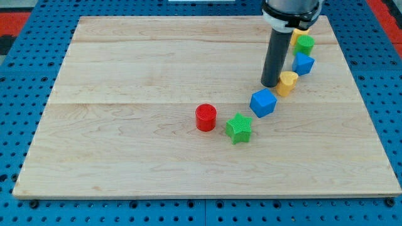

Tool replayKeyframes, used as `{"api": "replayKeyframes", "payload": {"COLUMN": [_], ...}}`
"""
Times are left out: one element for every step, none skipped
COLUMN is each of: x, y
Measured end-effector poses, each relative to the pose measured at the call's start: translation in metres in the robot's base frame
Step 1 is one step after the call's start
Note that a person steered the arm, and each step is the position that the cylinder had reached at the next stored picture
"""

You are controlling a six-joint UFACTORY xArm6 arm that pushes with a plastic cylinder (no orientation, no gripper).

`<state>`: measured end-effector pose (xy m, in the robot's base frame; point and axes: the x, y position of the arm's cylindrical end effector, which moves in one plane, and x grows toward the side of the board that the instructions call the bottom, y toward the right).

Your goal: Place the yellow heart diagonally to the blue cube

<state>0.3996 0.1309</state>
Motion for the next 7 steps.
{"api": "replayKeyframes", "payload": {"x": [0.002,0.003,0.013,0.017,0.017,0.013,0.009], "y": [0.007,0.008,0.008,0.008,0.012,0.018,0.026]}}
